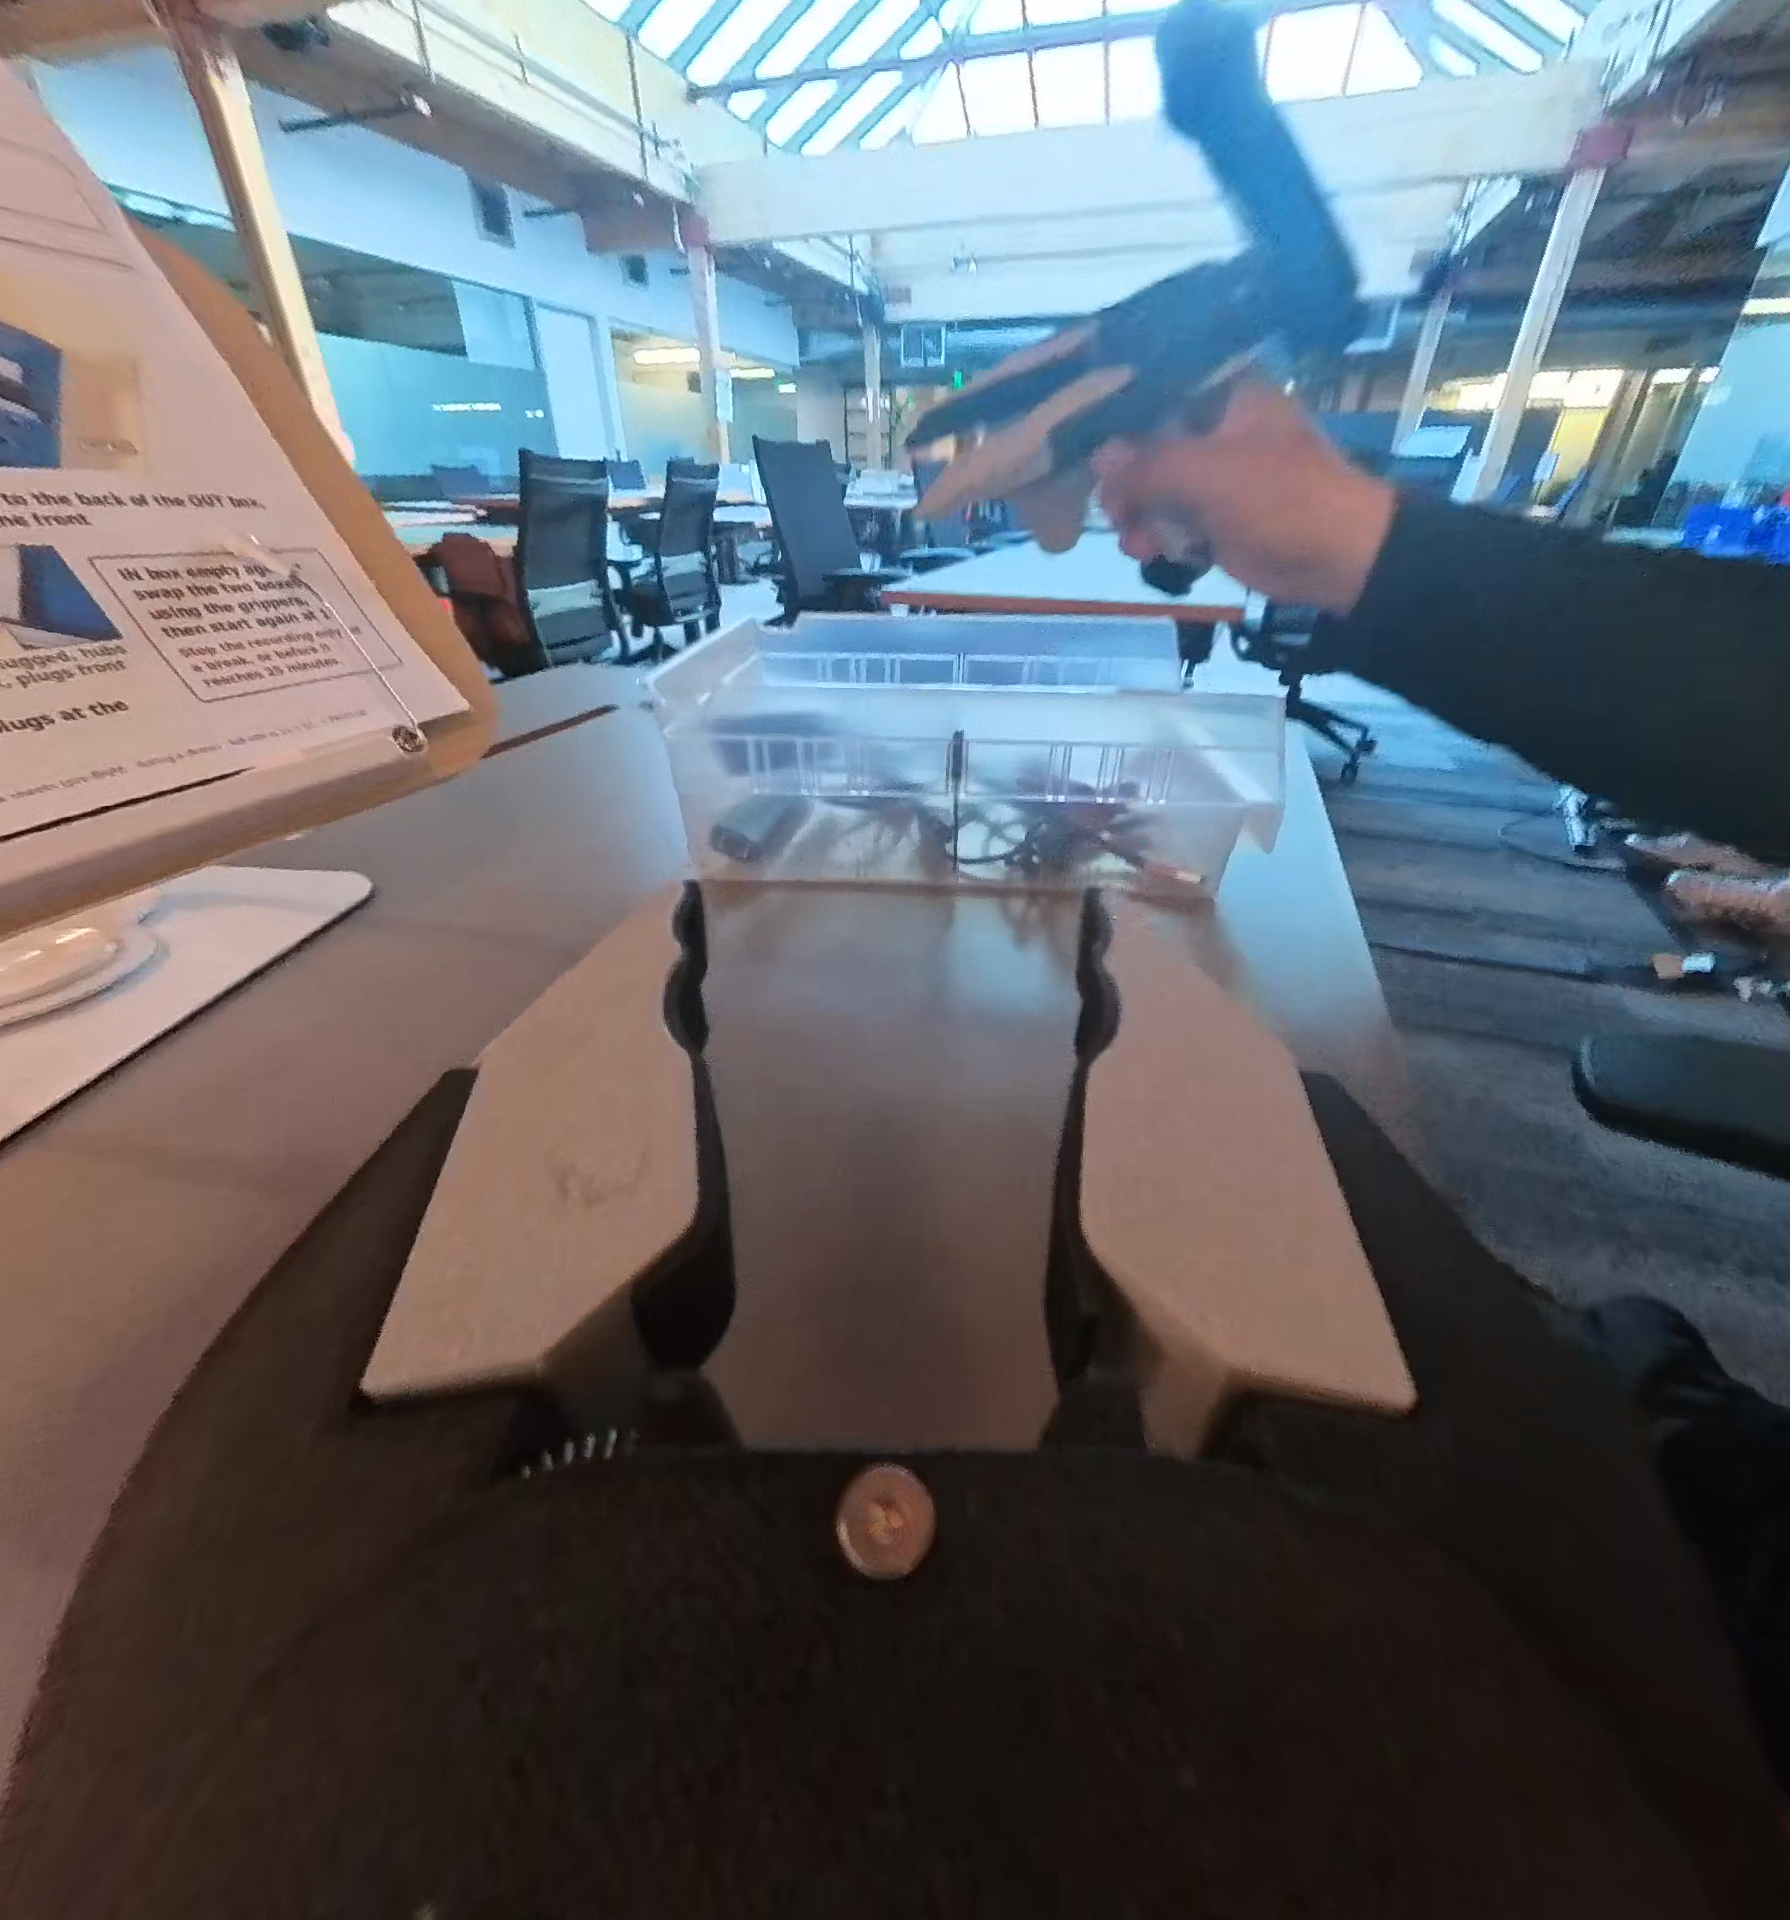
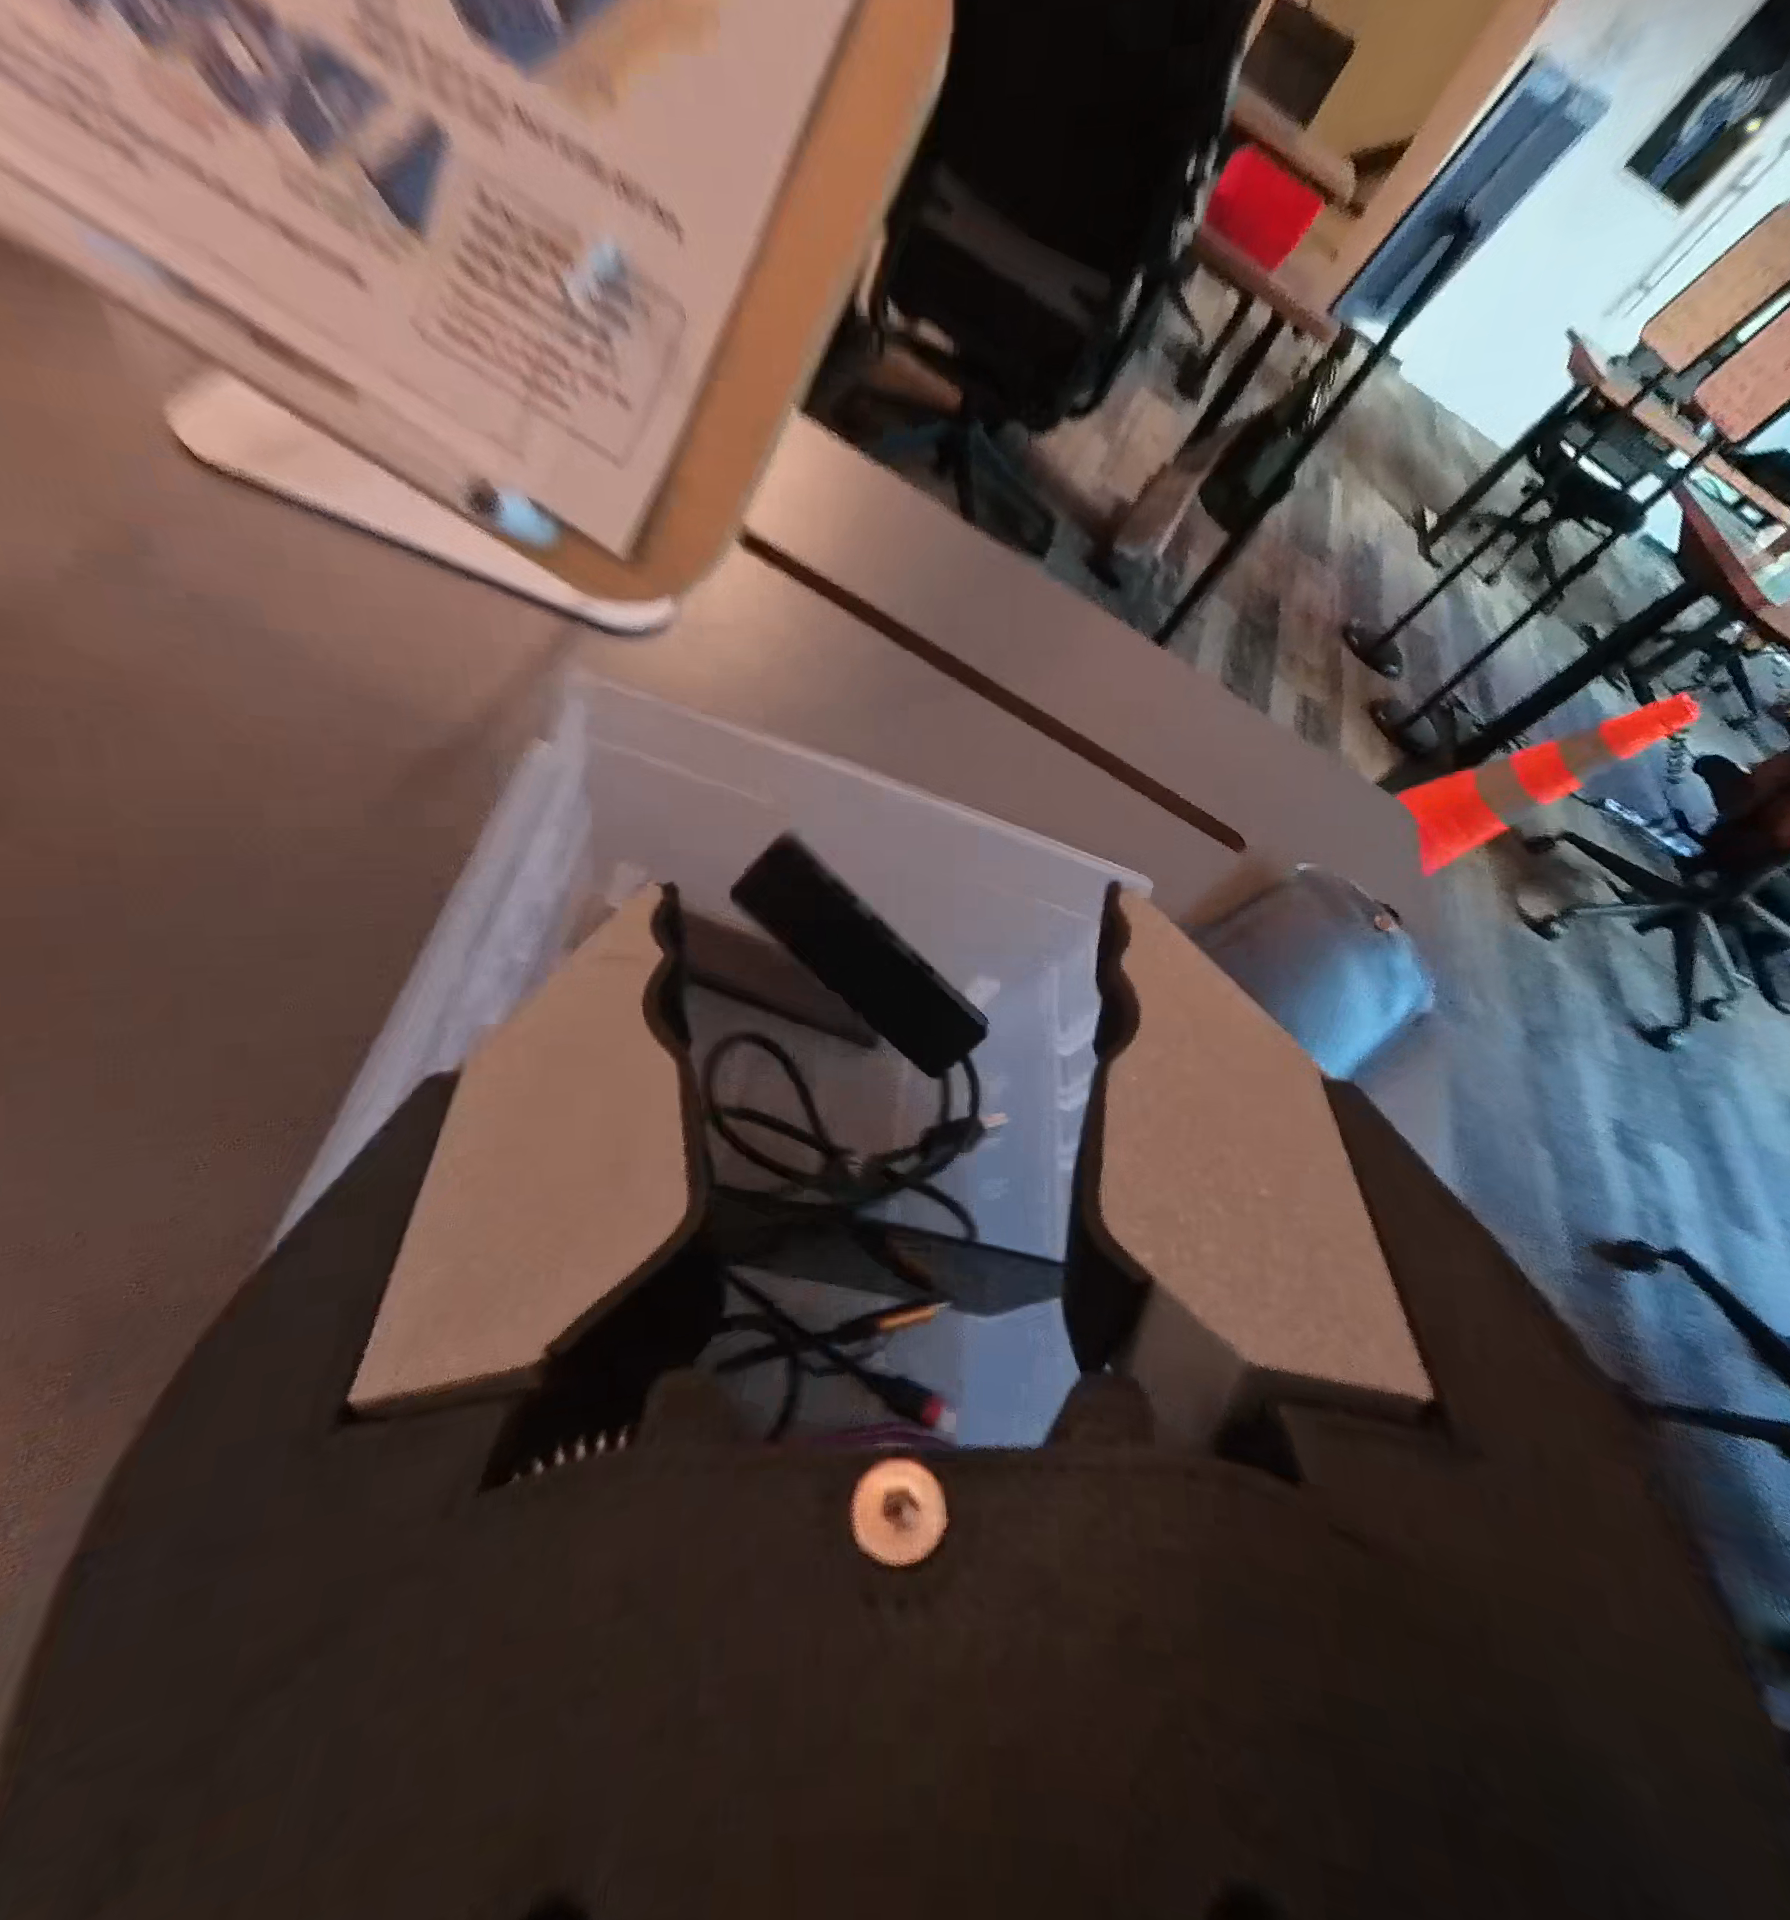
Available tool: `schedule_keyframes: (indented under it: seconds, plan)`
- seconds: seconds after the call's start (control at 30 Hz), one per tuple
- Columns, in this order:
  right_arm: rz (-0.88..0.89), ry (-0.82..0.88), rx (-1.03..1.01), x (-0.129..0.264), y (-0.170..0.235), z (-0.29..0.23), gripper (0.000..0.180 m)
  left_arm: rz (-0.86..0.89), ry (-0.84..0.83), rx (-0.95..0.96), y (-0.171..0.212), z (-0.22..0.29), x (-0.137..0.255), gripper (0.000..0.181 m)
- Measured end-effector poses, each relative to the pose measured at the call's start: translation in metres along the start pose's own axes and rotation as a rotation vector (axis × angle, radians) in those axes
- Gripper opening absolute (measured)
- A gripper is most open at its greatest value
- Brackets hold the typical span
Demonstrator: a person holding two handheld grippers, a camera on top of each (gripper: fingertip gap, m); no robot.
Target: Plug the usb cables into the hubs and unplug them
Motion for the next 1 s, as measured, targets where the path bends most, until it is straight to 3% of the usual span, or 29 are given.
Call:
schedule_keyframes:
  seconds: [0.07,0.2,0.33,0.43,0.6,0.7,0.77,0.8,0.87,0.9,0.93,1.0]
  plan:
    - [0.101,-0.045,-0.076,0.025,-0.006,-0.018,0.09,-0.021,-0.023,-0.024,0.003,0.0,-0.001,0.081]
    - [0.239,-0.14,-0.16,0.074,0.003,-0.053,0.111,0.095,-0.014,-0.077,-0.021,0.022,0.015,0.071]
    - [0.252,-0.227,-0.157,0.109,0.039,-0.088,0.113,0.026,-0.042,-0.108,-0.044,0.062,0.055,0.078]
    - [0.23,-0.305,-0.157,0.119,0.07,-0.112,0.118,-0.139,-0.281,-0.186,-0.053,0.055,0.104,0.068]
    - [0.16,-0.299,-0.174,0.102,0.102,-0.134,0.119,-0.31,-0.696,-0.146,-0.047,0.018,0.202,0.087]
    - [0.077,-0.312,-0.224,0.082,0.109,-0.147,0.119,-0.312,-0.83,-0.048,-0.026,-0.003,0.233,0.094]
    - [0.022,-0.217,-0.186,0.071,0.114,-0.144,0.113,-0.294,-0.872,0.023,-0.012,-0.018,0.236,0.094]
    - [-0.002,-0.159,-0.135,0.068,0.116,-0.141,0.1,-0.3,-0.887,0.031,-0.004,-0.026,0.232,0.093]
    - [-0.042,-0.033,-0.046,0.066,0.121,-0.132,0.055,-0.366,-0.893,0.024,0.014,-0.037,0.22,0.092]
    - [-0.057,0.02,-0.011,0.067,0.124,-0.129,0.015,-0.4,-0.9,0.003,0.021,-0.042,0.214,0.085]
    - [-0.061,0.036,0.012,0.069,0.126,-0.129,0.004,-0.418,-0.948,-0.037,0.023,-0.049,0.215,0.068]
    - [-0.053,0.024,-0.018,0.074,0.128,-0.13,0.004,-0.424,-1.066,-0.161,0.021,-0.061,0.224,0.006]
Point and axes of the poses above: each gripper's, where its closed fingertips meet, x back along the fingers, y out of its underside, z = x × y across the jaws, the point moved 4 cm from there along x, back along the fingers, and after that the axes turned 2 degrees about -y, right-handed, at the moved point
